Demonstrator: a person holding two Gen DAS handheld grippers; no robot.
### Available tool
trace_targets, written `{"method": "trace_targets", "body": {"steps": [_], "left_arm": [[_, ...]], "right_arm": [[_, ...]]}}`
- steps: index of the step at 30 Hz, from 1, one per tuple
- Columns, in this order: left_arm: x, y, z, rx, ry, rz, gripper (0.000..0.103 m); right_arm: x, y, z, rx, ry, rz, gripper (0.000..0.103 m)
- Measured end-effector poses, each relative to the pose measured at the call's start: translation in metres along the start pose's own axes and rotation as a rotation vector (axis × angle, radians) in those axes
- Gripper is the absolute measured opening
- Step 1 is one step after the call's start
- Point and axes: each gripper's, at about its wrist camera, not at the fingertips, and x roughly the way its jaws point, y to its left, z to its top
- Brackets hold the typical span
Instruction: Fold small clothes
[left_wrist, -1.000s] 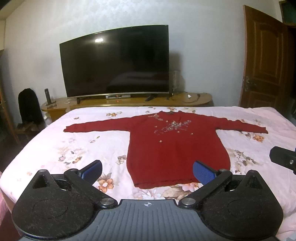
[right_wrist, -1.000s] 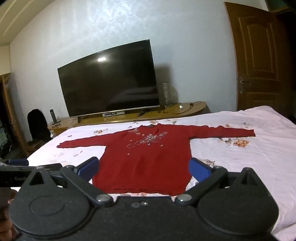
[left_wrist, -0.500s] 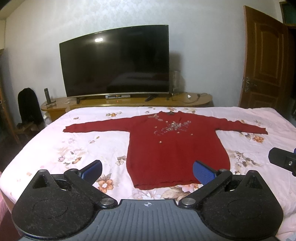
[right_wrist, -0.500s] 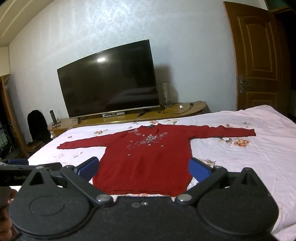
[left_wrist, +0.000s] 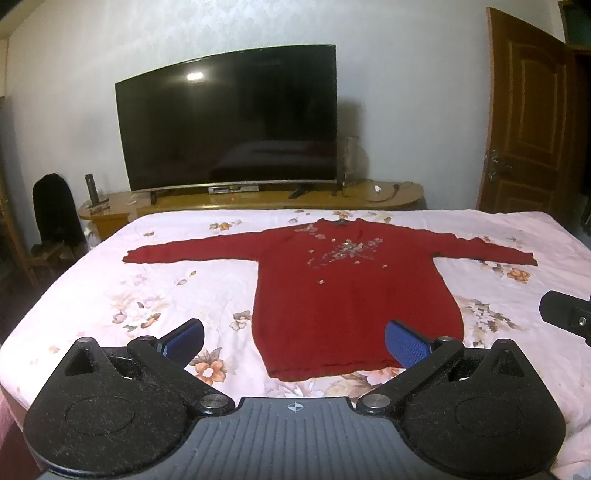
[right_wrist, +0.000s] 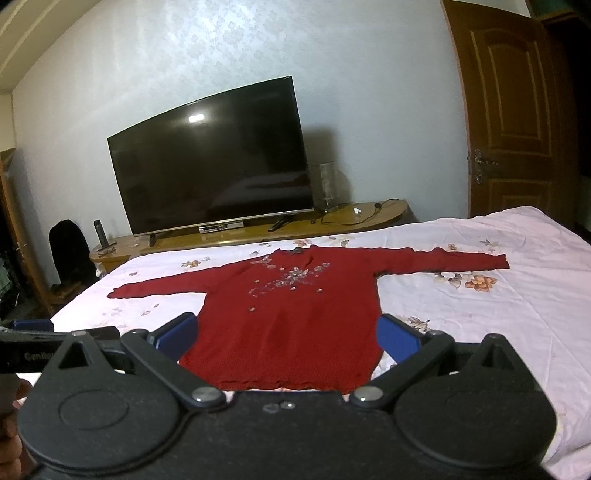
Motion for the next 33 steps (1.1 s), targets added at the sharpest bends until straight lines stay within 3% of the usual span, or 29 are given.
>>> {"method": "trace_targets", "body": {"steps": [33], "left_arm": [[0.031, 0.010, 0.007, 0.012, 0.016, -0.023, 0.103]], "right_arm": [[0.025, 0.009, 0.005, 0.021, 0.011, -0.022, 0.103]]}}
